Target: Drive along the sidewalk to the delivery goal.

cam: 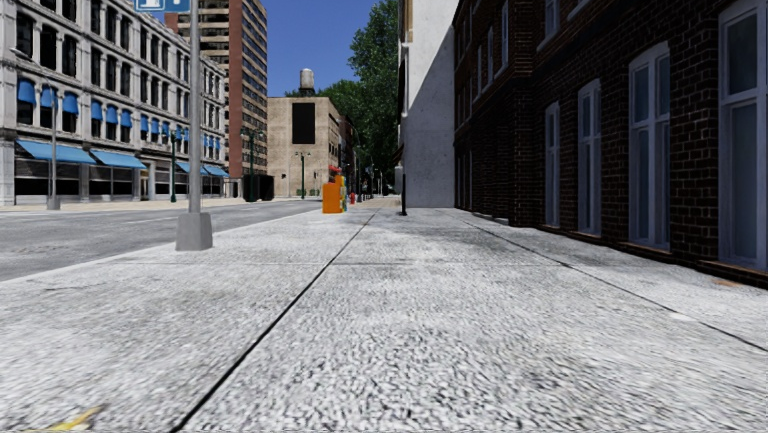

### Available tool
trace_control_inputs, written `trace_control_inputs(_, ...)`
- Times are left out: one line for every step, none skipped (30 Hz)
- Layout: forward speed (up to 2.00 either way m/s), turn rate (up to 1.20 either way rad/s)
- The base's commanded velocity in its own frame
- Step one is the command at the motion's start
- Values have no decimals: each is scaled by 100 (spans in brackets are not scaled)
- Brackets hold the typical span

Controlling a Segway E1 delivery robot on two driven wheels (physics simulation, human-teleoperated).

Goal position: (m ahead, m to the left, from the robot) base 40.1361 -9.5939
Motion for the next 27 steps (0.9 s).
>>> trace_control_inputs(200,0)
trace_control_inputs(200,0)
trace_control_inputs(200,0)
trace_control_inputs(200,0)
trace_control_inputs(200,0)
trace_control_inputs(200,0)
trace_control_inputs(200,0)
trace_control_inputs(200,0)
trace_control_inputs(200,0)
trace_control_inputs(200,0)
trace_control_inputs(200,0)
trace_control_inputs(200,0)
trace_control_inputs(200,0)
trace_control_inputs(200,0)
trace_control_inputs(200,0)
trace_control_inputs(200,0)
trace_control_inputs(200,0)
trace_control_inputs(200,0)
trace_control_inputs(200,0)
trace_control_inputs(200,0)
trace_control_inputs(200,0)
trace_control_inputs(200,0)
trace_control_inputs(200,0)
trace_control_inputs(200,0)
trace_control_inputs(200,0)
trace_control_inputs(200,0)
trace_control_inputs(200,0)
